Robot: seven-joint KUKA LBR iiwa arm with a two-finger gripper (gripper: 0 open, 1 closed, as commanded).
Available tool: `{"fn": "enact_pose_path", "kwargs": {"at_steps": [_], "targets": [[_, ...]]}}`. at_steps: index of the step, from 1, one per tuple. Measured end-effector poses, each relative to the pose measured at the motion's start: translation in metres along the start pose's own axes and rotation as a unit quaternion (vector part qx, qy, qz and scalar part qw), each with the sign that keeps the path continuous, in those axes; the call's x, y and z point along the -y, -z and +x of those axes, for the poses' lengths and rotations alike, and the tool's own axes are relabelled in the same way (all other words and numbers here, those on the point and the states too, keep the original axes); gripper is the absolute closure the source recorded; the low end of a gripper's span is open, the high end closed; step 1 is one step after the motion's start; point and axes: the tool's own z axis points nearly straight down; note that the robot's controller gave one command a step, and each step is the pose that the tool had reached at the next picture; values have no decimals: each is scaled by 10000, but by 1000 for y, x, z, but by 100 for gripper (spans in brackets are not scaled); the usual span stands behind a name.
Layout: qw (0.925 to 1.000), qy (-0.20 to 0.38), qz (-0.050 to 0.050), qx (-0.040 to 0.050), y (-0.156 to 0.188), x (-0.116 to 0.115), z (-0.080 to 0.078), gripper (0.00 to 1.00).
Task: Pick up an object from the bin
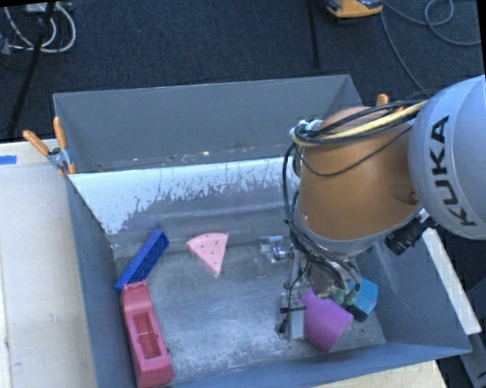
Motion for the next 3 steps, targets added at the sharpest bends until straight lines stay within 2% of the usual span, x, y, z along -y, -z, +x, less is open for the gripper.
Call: {"fn": "enact_pose_path", "kwargs": {"at_steps": [1, 2, 3], "targets": [[10000, -24, -6, 40, 4, 1, -1, 0], [9993, 355, -3, 62, -73, 47, 1, 0], [9838, 1789, -1, 43, -85, 87, -15, 0]]}}
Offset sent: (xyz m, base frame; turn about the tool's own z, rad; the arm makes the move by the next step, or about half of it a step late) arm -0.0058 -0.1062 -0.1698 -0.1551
